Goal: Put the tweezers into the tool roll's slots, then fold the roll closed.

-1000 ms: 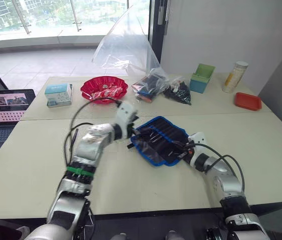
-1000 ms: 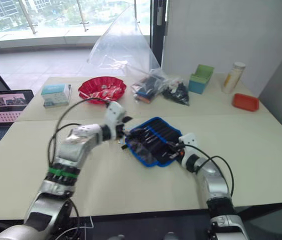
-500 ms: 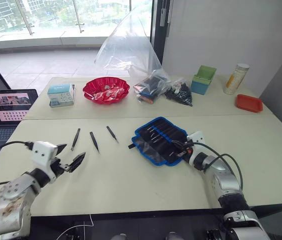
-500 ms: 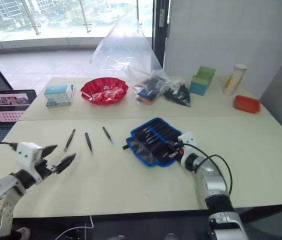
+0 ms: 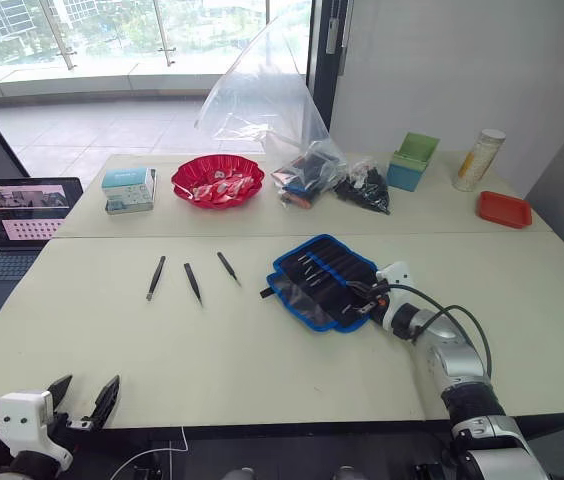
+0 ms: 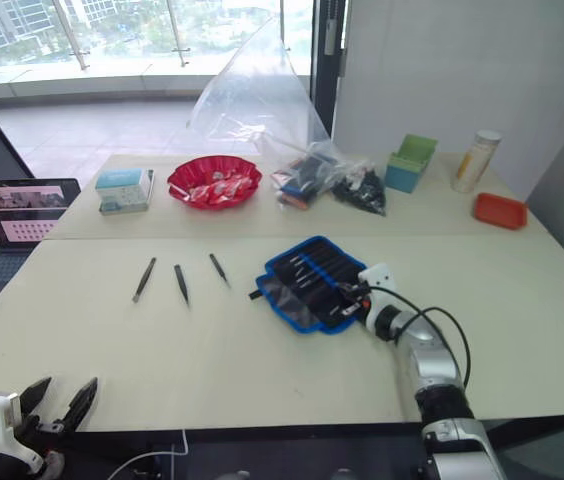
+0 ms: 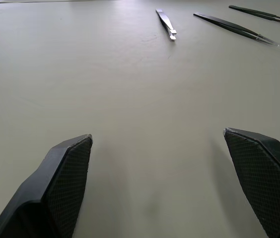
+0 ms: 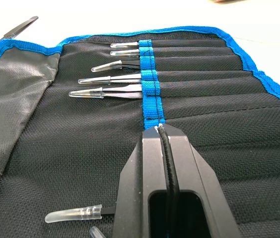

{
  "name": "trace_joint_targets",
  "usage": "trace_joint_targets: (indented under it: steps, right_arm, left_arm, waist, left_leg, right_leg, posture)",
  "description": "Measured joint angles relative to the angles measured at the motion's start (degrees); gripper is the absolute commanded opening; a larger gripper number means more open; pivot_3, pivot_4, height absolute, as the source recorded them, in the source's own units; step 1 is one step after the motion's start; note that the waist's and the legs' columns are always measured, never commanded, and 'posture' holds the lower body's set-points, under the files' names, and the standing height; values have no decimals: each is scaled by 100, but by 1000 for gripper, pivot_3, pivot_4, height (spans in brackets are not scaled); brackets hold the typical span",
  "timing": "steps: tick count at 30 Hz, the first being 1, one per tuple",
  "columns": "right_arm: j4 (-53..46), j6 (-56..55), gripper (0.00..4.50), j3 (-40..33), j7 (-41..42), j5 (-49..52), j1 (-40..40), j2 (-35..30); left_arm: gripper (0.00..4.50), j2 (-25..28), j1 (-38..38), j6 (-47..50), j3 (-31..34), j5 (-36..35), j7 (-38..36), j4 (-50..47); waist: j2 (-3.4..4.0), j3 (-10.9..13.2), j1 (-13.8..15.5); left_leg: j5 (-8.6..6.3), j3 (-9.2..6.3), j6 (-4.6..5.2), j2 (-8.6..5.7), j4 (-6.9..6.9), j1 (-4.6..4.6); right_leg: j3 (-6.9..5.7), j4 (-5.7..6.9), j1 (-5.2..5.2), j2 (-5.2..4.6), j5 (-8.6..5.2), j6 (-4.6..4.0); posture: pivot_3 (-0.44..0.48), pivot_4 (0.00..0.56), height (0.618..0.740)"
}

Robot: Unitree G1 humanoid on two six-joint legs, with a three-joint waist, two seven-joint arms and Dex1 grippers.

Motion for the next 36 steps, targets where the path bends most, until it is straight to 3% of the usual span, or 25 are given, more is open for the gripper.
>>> trace_joint_targets:
  steps: [15,26,36]
  right_arm:
    - [60,-106,0,4,14,0,-1,-1]
    - [-6,-170,0,3,-22,1,70,7]
    - [-200,-129,0,21,-76,0,167,-4]
  left_arm:
    - [4483,406,-502,262,-253,-140,457,-39]
    - [4483,886,-1520,1480,-706,-28,1376,-183]
    - [4483,1301,-3087,2993,-1261,99,2007,108]
  waist:
    - [0,0,-1]
    - [0,0,-3]
    - [-1,0,-2]
  left_leg:
    - [2,0,-4,0,-4,6]
    - [15,0,-27,0,-8,6]
    - [19,-1,-33,0,-10,-1]
  right_leg:
    - [0,0,2,0,0,0]
    - [0,1,-1,0,0,0]
    - [-3,6,-5,1,1,-1]
  posture:
    - [0,150,740]
    - [0,150,740]
    - [0,150,740]
